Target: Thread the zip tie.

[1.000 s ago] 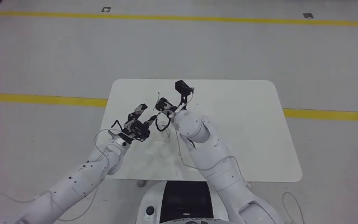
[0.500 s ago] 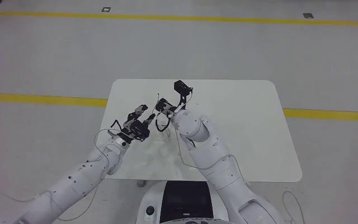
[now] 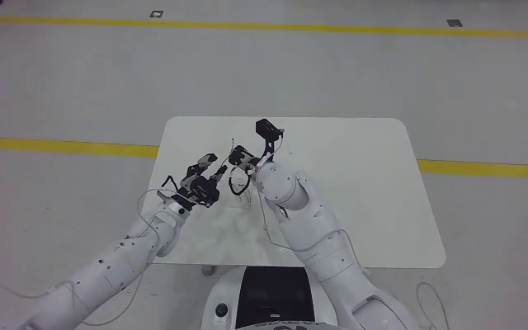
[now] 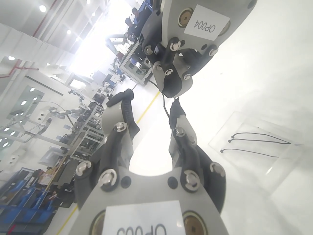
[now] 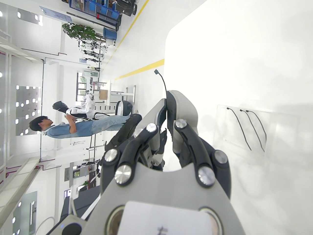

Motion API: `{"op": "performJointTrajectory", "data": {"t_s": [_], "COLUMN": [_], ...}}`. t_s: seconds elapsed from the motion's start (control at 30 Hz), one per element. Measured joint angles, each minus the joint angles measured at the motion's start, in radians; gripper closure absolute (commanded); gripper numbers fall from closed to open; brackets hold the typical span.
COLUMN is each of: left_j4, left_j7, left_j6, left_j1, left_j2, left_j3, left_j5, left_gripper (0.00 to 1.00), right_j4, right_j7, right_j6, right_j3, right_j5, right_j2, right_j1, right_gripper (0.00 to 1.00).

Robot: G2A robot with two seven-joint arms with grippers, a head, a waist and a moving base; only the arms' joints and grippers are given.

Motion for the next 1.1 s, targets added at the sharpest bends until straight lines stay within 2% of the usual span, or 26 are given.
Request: {"op": "performJointTrajectory", "data": {"t_s": [0.4,0.7,1.1], "left_j4": [-0.002,0.001,0.007], "left_j7": [0.003,0.005,0.007], "left_j6": [0.000,0.000,0.000], "left_j1": [0.004,0.005,0.000], "left_j2": [0.000,-0.001,-0.003], "left_j3": [-0.004,-0.007,0.000], "left_j5": [0.000,0.000,0.000], "left_gripper": [0.69,0.77,0.76], "right_j4": [-0.027,-0.043,-0.054], "right_j7": [0.003,0.005,0.022], "right_j6": [-0.010,-0.018,-0.031], "right_j3": [-0.020,-0.023,-0.031], "right_j5": [-0.009,-0.001,0.018], "right_j2": [0.010,0.020,0.032], "right_j1": [-0.010,-0.016,-0.014], "right_gripper": [1.00,1.00,1.00]}}
